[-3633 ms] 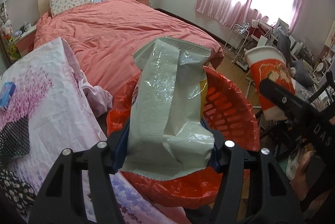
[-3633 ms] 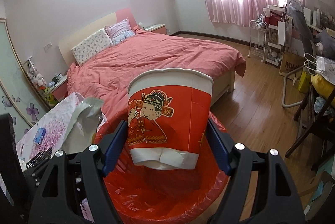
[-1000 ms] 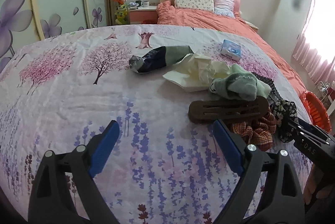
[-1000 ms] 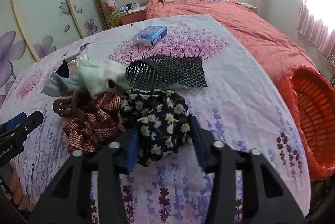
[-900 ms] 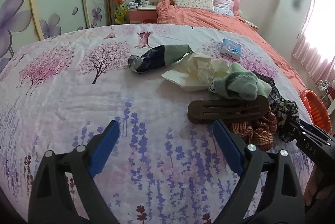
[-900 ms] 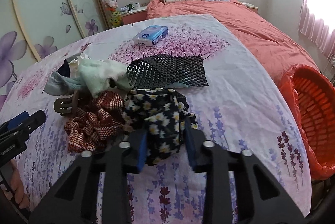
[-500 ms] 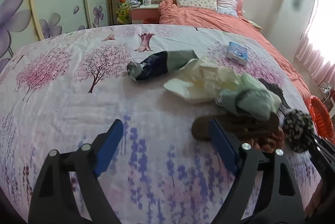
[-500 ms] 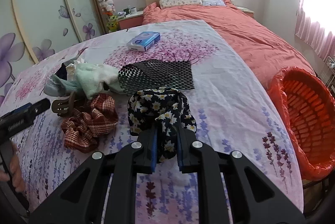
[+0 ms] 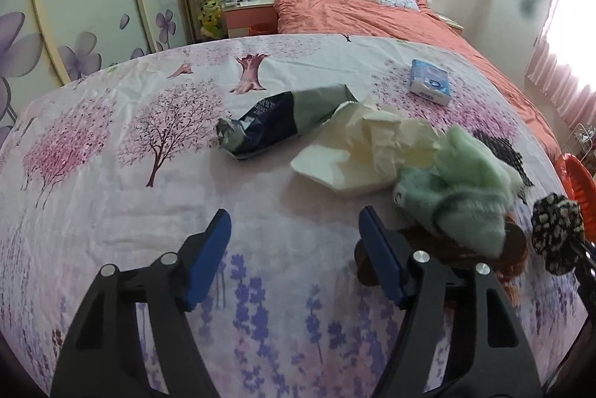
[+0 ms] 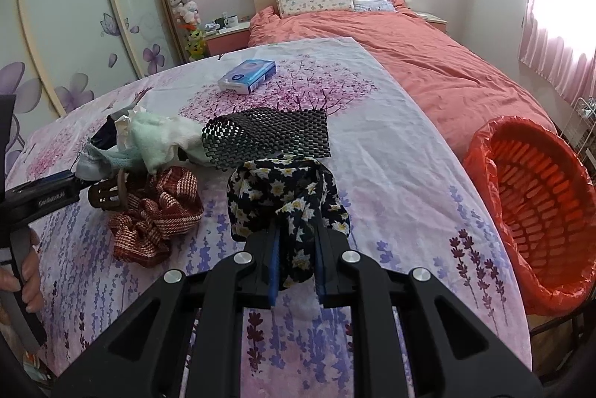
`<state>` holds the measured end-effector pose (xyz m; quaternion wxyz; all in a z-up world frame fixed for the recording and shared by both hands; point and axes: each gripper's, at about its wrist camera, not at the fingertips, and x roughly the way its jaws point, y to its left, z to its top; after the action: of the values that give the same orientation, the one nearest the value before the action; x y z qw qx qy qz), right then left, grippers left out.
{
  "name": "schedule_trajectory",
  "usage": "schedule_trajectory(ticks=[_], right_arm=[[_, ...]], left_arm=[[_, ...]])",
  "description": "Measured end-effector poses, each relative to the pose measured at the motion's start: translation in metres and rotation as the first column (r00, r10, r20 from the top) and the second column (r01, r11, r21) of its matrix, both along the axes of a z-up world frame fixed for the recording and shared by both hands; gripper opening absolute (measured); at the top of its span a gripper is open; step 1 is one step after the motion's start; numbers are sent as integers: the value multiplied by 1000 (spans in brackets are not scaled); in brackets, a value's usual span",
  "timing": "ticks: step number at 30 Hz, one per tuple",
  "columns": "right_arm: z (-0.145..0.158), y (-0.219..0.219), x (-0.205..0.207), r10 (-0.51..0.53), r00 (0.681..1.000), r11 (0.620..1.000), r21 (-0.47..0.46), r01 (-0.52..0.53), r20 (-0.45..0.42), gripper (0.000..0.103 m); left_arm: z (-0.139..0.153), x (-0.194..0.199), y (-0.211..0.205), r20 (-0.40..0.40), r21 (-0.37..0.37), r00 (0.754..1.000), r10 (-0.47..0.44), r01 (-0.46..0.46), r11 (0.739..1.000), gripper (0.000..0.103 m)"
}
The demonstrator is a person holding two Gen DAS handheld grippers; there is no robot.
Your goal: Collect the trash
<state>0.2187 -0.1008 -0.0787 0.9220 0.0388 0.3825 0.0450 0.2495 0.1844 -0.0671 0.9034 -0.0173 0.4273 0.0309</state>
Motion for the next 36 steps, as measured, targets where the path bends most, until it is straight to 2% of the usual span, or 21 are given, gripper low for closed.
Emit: schedule_trajectory(ticks=[11,15,18,24,27,32,36], right_arm=[[1,1,-8,2,1000,1000,3,-2,5,15],[3,-1,-11,-1,1000,1000,3,1,10,15],[3,-3,-13,-4,1000,1000,3,4,15,15],[5,-8,-19,-12,1000,1000,7,12,23,15],[5,-11,-22,-20,999,1000,4,20,26,15],[5,-18,-25,-39,999,999,9,39,24,15],[6,-19,-27,-40,999,999,8,40,30,15]], left_arm=[[-3,-37,-9,-6,10,998,-58,59,998,69],[0,-47,-5,4,-13,999,-34,34,999,71],[13,-54,-6,44,-28,999,-11,13,1000,77],[37,-65,-40,98,-86,994,-51,59,995,85],[43,-64,-66,118,-80,990,-72,82,993,89],[32,-52,-92,84,-28,995,-55,58,998,89],[18,-51,-78,41,-27,999,-29,30,999,89]])
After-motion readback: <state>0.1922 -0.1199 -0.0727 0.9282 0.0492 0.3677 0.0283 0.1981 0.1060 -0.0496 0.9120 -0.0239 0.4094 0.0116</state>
